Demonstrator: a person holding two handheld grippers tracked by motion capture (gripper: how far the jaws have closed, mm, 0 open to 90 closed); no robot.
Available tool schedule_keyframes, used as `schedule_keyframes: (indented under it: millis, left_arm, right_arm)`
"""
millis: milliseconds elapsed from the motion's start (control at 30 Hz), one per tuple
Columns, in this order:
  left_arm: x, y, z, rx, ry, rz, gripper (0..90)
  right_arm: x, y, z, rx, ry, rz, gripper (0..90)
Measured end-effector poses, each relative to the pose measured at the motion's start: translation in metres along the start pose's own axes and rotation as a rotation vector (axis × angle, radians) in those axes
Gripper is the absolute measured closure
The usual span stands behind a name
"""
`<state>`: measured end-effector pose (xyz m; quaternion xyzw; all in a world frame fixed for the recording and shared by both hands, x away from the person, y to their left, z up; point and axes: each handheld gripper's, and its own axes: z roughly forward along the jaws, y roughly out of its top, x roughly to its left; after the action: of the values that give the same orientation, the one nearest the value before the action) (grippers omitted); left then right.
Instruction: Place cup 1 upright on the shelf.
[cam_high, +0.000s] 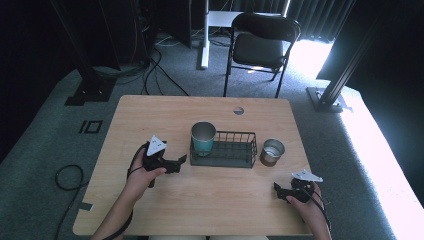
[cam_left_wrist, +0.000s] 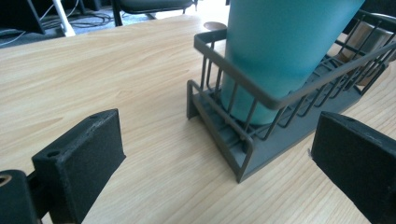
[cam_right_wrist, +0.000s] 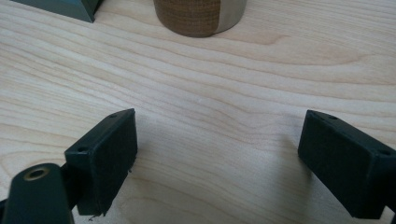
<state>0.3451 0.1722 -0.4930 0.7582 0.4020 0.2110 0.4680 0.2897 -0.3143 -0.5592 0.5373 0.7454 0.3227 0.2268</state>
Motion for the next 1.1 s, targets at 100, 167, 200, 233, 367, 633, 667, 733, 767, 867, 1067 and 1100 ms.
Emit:
schedule_keyframes:
  millis: [100, 167, 200, 233, 367, 633, 667, 733, 767, 867, 1067, 1100]
  left_arm:
    - [0.002, -0.005, -0.001, 0.003, 0.009, -0.013, 3.1]
    - [0.004, -0.009, -0.003, 0.0, 0.018, -0.018, 3.1]
    - [0.006, -0.01, -0.004, 0.002, 0.02, -0.018, 3.1]
    - [0.007, -0.012, -0.005, 0.002, 0.023, -0.023, 3.1]
    - [0.013, -0.02, -0.01, 0.019, 0.036, -0.032, 3.1]
    - [0.024, -0.039, -0.022, 0.032, 0.063, -0.07, 3.1]
    - [0.025, -0.041, -0.024, 0.035, 0.066, -0.069, 3.1]
    - [0.027, -0.045, -0.026, 0.042, 0.074, -0.084, 3.1]
    - [0.028, -0.048, -0.027, 0.048, 0.076, -0.085, 3.1]
    - [0.031, -0.054, -0.031, 0.064, 0.093, -0.086, 3.1]
    - [0.038, -0.065, -0.04, 0.084, 0.14, -0.111, 3.1]
    - [0.039, -0.068, -0.041, 0.092, 0.162, -0.122, 3.1]
  right_arm:
    - [0.0, 0.0, 0.0, 0.0, 0.0, 0.0, 11.4]
    - [0.0, 0.0, 0.0, 0.0, 0.0, 0.0, 11.4]
    - [0.0, 0.0, 0.0, 0.0, 0.0, 0.0, 11.3]
    - [0.0, 0.0, 0.0, 0.0, 0.0, 0.0, 11.4]
    - [0.0, 0.0, 0.0, 0.0, 0.0, 0.0, 11.4]
    - [0.0, 0.0, 0.0, 0.0, 0.0, 0.0, 11.4]
    - [0.0, 0.0, 0.0, 0.0, 0.0, -0.001, 11.4]
    - [0.0, 0.0, 0.0, 0.0, 0.0, 0.0, 11.4]
    - [0.0, 0.0, 0.0, 0.0, 0.0, 0.0, 11.4]
    - [0.0, 0.0, 0.0, 0.0, 0.0, 0.0, 11.4]
    - [0.0, 0.0, 0.0, 0.0, 0.0, 0.0, 11.4]
    - [0.0, 0.0, 0.0, 0.0, 0.0, -0.002, 11.4]
